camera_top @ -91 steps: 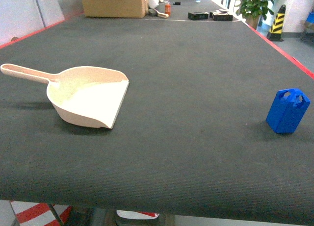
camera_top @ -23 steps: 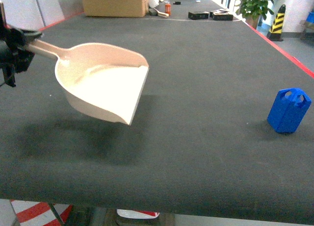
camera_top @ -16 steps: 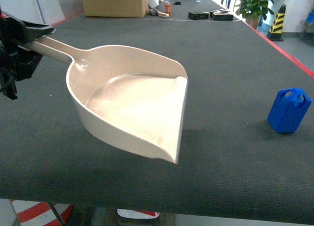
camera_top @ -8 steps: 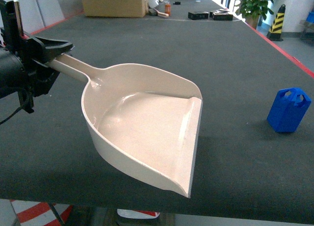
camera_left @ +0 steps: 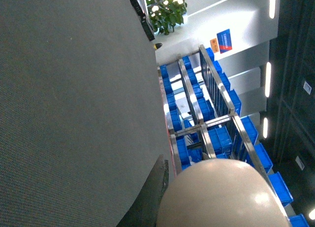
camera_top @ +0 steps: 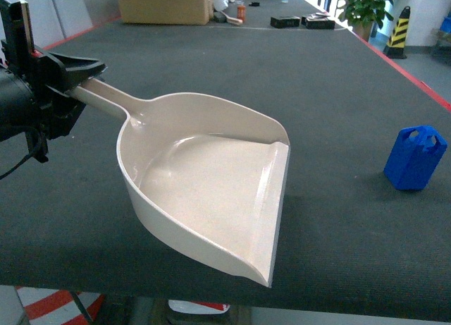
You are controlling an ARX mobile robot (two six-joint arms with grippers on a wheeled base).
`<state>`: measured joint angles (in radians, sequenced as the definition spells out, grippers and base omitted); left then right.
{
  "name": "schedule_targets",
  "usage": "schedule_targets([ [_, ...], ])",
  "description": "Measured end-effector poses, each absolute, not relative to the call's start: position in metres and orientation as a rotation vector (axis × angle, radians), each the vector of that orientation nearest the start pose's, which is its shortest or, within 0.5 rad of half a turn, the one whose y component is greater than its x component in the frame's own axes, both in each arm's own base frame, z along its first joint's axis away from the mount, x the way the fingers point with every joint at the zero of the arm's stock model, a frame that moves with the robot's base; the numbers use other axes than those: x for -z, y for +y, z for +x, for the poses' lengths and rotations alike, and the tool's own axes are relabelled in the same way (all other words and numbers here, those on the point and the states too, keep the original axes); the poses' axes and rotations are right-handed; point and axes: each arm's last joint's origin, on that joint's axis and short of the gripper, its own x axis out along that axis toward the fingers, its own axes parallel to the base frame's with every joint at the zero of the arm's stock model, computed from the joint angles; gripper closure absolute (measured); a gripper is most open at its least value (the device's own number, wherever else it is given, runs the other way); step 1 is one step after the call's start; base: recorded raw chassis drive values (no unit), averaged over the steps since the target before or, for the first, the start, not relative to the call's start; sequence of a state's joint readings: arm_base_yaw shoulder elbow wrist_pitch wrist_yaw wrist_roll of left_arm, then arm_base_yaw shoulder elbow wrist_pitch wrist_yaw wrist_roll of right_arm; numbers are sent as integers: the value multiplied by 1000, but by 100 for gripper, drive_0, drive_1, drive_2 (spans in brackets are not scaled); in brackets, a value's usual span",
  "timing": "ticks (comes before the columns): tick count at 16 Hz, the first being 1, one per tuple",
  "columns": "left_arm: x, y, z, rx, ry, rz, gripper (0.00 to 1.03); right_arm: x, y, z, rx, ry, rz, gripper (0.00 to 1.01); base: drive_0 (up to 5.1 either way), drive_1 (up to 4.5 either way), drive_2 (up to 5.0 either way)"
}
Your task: Place part in tray to right shelf
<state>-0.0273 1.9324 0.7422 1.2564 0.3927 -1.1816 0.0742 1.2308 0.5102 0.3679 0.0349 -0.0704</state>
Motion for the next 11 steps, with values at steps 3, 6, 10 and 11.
schedule_targets([
  [3, -152, -21, 354, 406, 188, -1148, 89, -192, 25, 327, 21, 463, -109, 3, 0, 0, 0],
  [6, -152, -21, 354, 408, 188, -1147, 89, -185, 33, 388, 73, 505, -125, 3, 0, 0, 0],
  [10, -152, -21, 354, 408, 189, -1147, 89, -177, 29, 423, 127, 565, -132, 3, 0, 0, 0],
  [11, -152, -21, 354, 408, 189, -1147, 89, -174, 26, 425, 142, 570, -132, 3, 0, 0, 0],
])
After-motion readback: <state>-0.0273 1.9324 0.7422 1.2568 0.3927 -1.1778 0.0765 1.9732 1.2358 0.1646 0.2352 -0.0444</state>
